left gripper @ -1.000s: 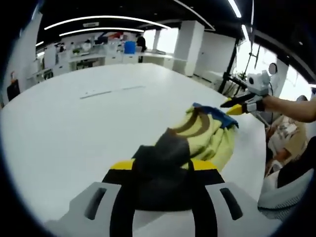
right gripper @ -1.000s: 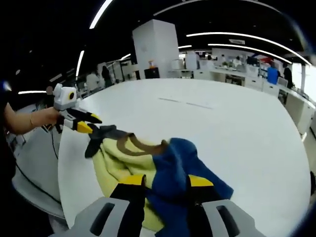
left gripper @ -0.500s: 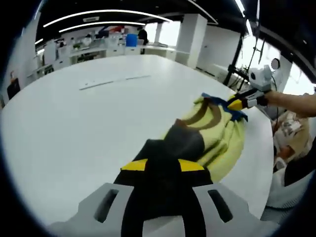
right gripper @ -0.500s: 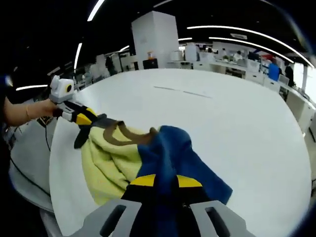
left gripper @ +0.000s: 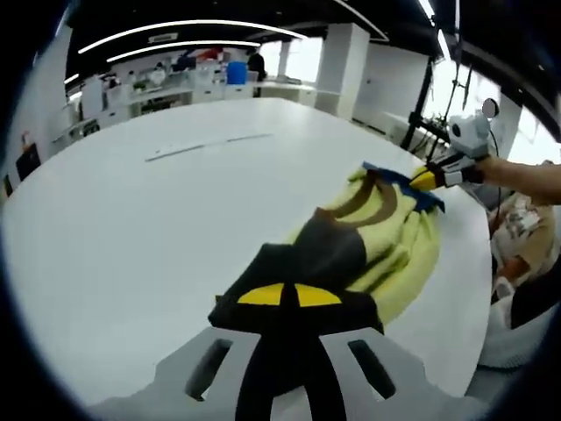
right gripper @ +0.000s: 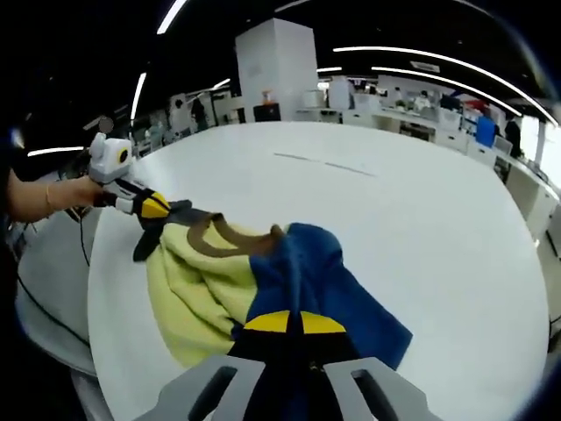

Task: Fold the garment on the visible template until the final outline fits inside the template.

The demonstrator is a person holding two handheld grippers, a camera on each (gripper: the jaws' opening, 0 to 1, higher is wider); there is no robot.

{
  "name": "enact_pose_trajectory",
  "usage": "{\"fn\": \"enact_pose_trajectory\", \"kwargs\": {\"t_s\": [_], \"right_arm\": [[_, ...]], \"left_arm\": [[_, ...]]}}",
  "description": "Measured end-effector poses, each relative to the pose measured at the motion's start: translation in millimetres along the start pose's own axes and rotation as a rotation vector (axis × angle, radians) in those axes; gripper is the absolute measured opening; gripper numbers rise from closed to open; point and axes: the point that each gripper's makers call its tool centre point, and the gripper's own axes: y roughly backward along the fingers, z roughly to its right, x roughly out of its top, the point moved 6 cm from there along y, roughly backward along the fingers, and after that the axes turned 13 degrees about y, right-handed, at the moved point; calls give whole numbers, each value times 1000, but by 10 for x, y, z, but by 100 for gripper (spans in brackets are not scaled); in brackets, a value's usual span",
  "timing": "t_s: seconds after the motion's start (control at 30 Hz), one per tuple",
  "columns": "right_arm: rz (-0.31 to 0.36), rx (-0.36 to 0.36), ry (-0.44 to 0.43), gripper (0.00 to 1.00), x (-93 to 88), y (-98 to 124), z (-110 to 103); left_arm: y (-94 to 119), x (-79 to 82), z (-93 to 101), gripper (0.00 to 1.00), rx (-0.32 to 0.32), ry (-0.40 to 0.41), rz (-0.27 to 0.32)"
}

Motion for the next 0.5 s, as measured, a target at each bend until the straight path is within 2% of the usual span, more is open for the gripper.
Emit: {"fn": "enact_pose_trajectory", "kwargs": {"t_s": [0.1, 0.2, 0.33, 0.5], "right_arm": [[10, -1, 16, 0, 31, 40, -25], [29, -9, 16, 0, 72, 103, -34], [57, -17, 18, 0, 142, 193, -54], [98, -34, 32, 0, 292, 304, -57]], "left_arm": [[25, 9, 24, 0, 3, -9, 10], [95, 67, 58, 0, 12, -33, 44], [231, 227, 118, 0, 3, -34, 129], [394, 423, 201, 0, 0, -55, 197]]}}
